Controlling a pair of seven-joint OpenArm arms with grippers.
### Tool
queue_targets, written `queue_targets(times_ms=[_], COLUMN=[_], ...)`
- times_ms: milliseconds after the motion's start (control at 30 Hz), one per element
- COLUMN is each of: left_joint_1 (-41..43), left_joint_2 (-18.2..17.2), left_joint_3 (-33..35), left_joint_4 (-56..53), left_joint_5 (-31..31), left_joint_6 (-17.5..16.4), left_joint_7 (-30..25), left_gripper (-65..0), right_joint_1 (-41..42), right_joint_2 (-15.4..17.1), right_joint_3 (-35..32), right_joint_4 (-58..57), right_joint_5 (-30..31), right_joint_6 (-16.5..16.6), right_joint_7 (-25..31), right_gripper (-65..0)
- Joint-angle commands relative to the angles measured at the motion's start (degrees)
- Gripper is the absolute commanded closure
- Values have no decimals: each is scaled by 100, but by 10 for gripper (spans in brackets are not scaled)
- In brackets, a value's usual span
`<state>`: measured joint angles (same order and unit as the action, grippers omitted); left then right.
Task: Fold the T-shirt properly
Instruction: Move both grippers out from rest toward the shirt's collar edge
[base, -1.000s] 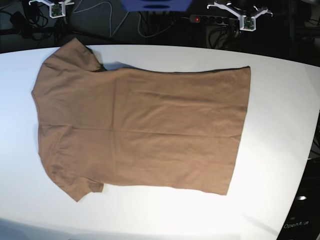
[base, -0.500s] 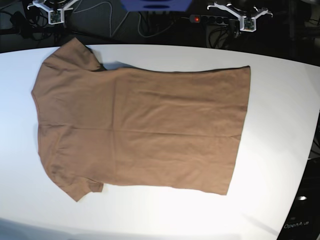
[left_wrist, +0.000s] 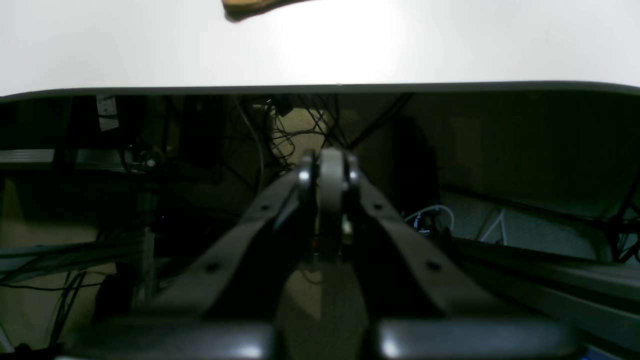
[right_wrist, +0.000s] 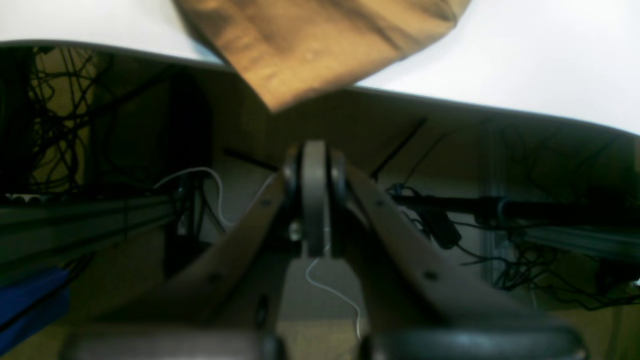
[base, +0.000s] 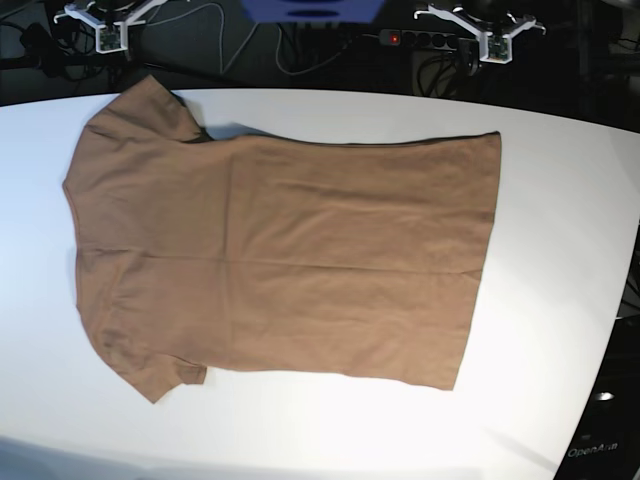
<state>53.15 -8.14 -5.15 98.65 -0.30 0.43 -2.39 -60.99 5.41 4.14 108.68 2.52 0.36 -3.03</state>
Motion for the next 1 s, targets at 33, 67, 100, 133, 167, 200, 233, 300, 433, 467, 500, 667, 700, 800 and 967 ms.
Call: queue_targets(times_ms=[33,67,100,133,167,200,233,300,433,467,500,667,700,800,967], left_joint_1=[70,70,70,70,70,70,70,70,70,70,70,88,88,96,96], left_joint_2=[-25,-25,-25,-25,-25,-25,-25,-25,-25,-25,-25,-25,-25,-25,-25], left_joint_3=[-17,-17,-17,-17,-17,-17,-17,-17,-17,-17,-17,-17,-17,-17,-17], left_joint_4=[73,73,73,73,73,73,73,73,73,73,73,73,73,73,73], left_joint_5=[-19,-19,-19,-19,-19,-19,-19,-19,-19,-19,-19,-19,-19,-19,-19], left_joint_6=[23,23,23,23,23,23,23,23,23,23,23,23,23,23,23], left_joint_7=[-152,-152,-152,-152,-152,-152,-152,-152,-152,-152,-152,-152,-152,-152,-152], left_gripper=[-7,-7,-7,-7,-7,-7,-7,-7,-7,-7,-7,-7,-7,-7,-7], right_joint_1=[-94,-94,-94,-85,-85,-85,-33,46,38,38,38,143,170,196,196], right_joint_2=[35,35,26,8,0,0,0,0,26,26,26,17,26,26,26], right_joint_3=[39,47,83,100,109,109,109,118,109,109,109,118,109,109,118], right_joint_4=[90,90,90,90,90,90,90,64,55,55,55,72,72,81,81], right_joint_5=[24,24,24,24,24,24,24,24,24,24,24,33,33,33,33], right_joint_6=[-32,-40,-40,-40,-40,-40,-40,-40,-23,-23,-23,-14,12,346,496], right_joint_7=[105,105,105,114,122,122,114,96,96,87,61,-458,-546,-678,-651], right_gripper=[-12,-17,-26,-26,-23,-23,-23,-23,-29,-32,-41,-125,-145,-242,-457])
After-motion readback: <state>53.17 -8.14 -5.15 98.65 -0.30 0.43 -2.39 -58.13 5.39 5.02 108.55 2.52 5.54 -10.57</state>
